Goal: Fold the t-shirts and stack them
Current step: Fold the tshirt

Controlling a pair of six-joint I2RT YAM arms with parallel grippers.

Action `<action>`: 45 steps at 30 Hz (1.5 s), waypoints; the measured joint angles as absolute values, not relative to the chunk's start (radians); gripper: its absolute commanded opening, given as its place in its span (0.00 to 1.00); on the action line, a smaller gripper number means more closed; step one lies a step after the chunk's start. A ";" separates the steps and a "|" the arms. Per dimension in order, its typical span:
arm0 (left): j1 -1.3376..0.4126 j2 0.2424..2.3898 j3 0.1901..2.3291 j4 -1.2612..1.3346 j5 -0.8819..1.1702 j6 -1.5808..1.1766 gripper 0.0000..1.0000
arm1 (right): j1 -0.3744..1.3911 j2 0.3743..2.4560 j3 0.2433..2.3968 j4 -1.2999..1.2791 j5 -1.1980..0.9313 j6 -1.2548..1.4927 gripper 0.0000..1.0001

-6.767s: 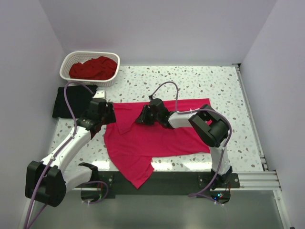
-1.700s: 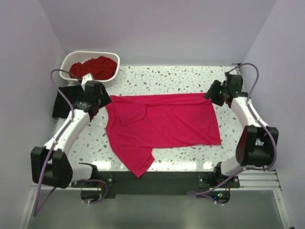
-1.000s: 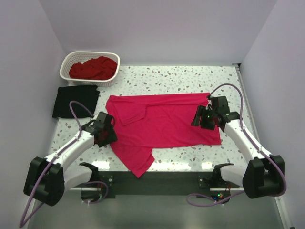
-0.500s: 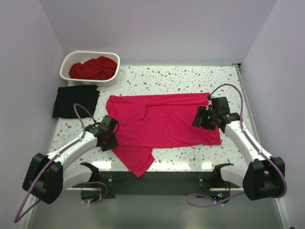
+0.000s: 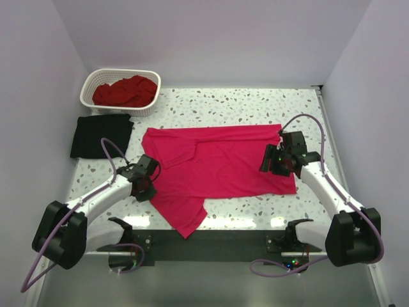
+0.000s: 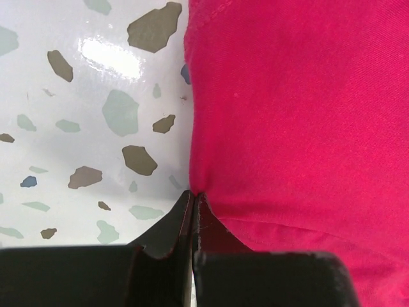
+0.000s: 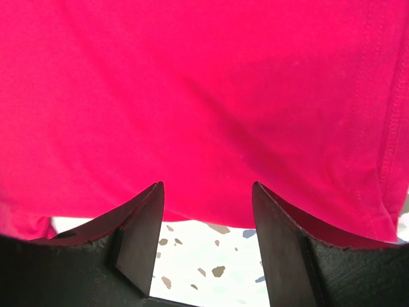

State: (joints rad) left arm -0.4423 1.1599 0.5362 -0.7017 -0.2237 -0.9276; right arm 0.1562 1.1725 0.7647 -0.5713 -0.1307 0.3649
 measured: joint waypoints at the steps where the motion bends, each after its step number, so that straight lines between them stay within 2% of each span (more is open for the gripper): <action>1: -0.443 1.165 0.539 -0.702 -0.224 -0.925 0.00 | 0.156 1.179 0.765 -0.576 -0.115 0.365 0.61; 8: -0.447 1.181 0.588 -0.720 -0.263 -0.884 0.00 | 0.155 1.212 0.770 -0.654 0.019 0.377 0.61; 10: -0.447 1.181 0.604 -0.720 -0.273 -0.864 0.00 | 0.144 1.225 0.775 -0.678 0.054 0.381 0.56; 11: -0.447 1.180 0.609 -0.720 -0.277 -0.852 0.00 | 0.132 1.234 0.777 -0.686 0.067 0.383 0.50; 14: -0.447 1.172 0.611 -0.720 -0.278 -0.830 0.00 | 0.062 1.264 0.780 -0.696 0.083 0.385 0.44; 20: -0.447 1.124 0.611 -0.719 -0.278 -0.789 0.00 | -0.120 1.306 0.780 -0.696 0.087 0.389 0.42; 31: -0.447 1.089 0.611 -0.697 -0.257 -0.736 0.00 | -0.159 1.414 0.780 -0.684 0.088 0.392 0.42; 35: -0.447 1.070 0.611 -0.696 -0.243 -0.735 0.00 | -0.158 1.431 0.780 -0.683 0.087 0.390 0.35; 45: -0.447 1.056 0.611 -0.696 -0.233 -0.713 0.00 | -0.159 1.433 0.783 -0.684 0.062 0.389 0.35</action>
State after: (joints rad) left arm -0.4465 1.0561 0.6113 -0.6956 -0.2325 -0.7132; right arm -0.1585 1.4330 0.7830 -0.6838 0.0624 0.3889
